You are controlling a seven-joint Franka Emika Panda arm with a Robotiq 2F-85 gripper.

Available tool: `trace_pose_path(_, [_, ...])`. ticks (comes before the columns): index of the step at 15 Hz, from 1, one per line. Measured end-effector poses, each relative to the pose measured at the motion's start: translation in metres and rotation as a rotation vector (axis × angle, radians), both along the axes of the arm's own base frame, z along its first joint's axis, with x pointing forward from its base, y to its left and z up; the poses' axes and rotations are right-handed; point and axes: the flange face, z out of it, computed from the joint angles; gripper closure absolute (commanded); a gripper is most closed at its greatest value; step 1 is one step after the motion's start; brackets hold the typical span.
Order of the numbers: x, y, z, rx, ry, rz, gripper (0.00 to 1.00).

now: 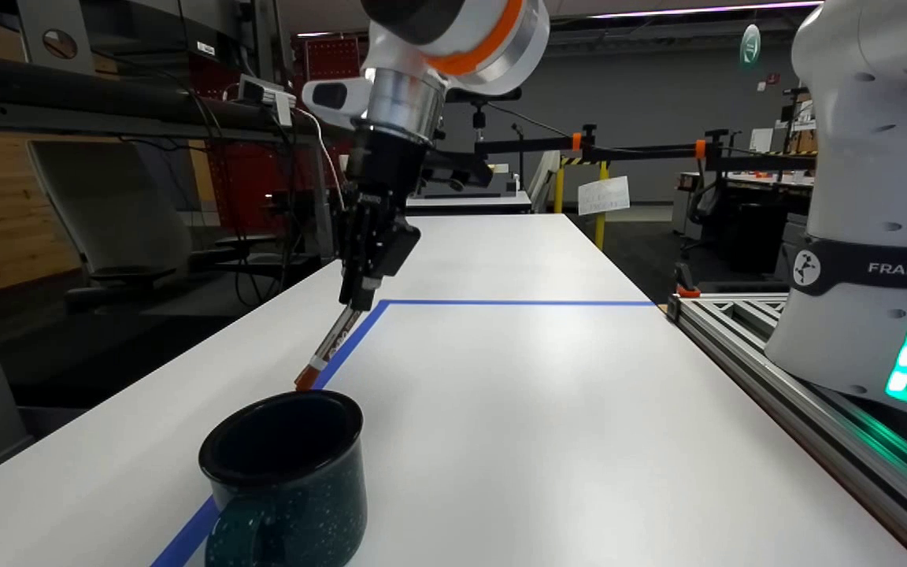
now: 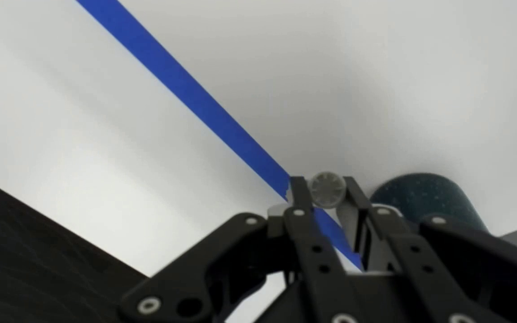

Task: Remove the red marker from the mug.

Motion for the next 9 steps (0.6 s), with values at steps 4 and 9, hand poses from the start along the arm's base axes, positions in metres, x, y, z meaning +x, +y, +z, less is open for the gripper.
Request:
trace_pose_path(4, [-0.006, 0.005, -0.052, -0.013, 0.060, -0.013, 0.95])
trace_pose_path(9, [-0.007, 0.006, -0.080, 0.009, 0.122, -0.008, 0.53])
